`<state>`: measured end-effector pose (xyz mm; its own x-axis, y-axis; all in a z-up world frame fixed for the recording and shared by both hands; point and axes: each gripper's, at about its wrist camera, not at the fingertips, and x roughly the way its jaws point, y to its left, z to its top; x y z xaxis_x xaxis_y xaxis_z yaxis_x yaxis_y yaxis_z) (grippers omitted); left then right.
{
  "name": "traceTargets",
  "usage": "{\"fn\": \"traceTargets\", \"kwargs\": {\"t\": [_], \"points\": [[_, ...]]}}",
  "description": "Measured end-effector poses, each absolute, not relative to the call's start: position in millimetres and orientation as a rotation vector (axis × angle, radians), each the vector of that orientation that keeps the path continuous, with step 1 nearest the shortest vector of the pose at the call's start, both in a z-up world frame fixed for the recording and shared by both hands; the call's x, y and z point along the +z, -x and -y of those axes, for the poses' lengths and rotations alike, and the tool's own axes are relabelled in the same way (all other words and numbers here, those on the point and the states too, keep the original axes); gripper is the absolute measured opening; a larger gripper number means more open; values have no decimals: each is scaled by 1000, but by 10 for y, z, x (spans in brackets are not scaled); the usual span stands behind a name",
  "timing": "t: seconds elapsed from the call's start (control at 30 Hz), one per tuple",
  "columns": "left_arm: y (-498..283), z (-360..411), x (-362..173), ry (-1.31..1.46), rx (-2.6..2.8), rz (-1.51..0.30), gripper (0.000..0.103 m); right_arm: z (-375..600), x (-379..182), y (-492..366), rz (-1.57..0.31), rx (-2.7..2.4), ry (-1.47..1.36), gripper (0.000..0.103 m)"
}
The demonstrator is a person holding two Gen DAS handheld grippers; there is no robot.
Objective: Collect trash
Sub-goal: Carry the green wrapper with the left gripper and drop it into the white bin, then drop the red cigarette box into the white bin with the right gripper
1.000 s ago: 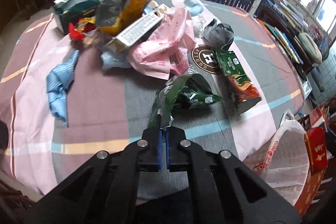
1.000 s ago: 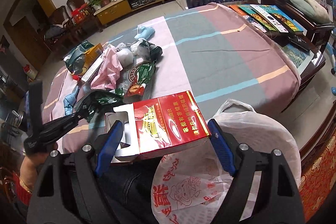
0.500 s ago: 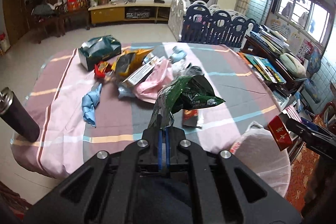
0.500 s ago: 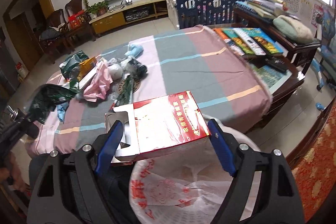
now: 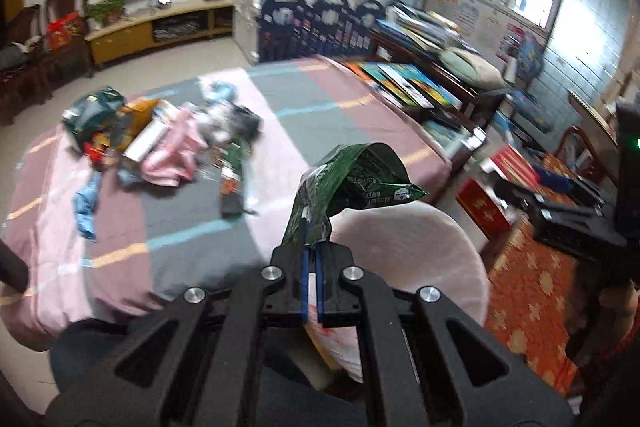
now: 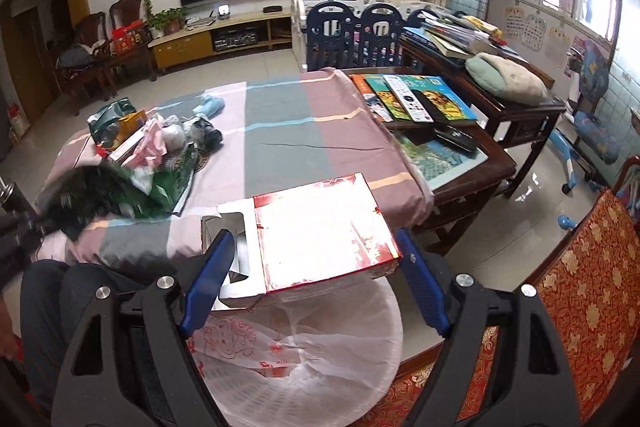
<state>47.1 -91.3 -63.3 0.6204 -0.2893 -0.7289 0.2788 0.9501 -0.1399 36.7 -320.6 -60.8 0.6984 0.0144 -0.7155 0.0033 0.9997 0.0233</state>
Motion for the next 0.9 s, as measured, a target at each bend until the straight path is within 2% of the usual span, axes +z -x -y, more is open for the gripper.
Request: {"fn": "traceTargets", "kwargs": {"t": [0.33, 0.37, 0.43, 0.47, 0.57, 0.63, 0.7, 0.9], "points": [[-421, 1606, -1090, -94, -520, -956, 5, 3578, -632, -363, -806, -43, -145, 81], [-423, 1621, -1113, -100, -527, -961, 9, 3582, -629, -339, -806, -43, -149, 81], [-431, 1688, -1190, -118, -548, -980, 42, 3600, -640, -336, -810, -41, -160, 81], [-415, 1710, -1194, -121, -548, -980, 47, 3598, -650, -342, -814, -39, -165, 81], [-419, 1715, -1225, -131, -534, -986, 54, 3566, -688, -343, -828, -29, -165, 81], [-433, 1664, -1198, -137, -488, -969, 65, 3534, -721, -354, -843, -15, -162, 81], [-445, 1598, -1140, -149, -434, -937, 70, 3495, -755, -364, -860, -1, -159, 81], [-487, 1353, -1027, -164, -288, -883, 74, 3443, -866, -413, -923, 38, -188, 82]]}}
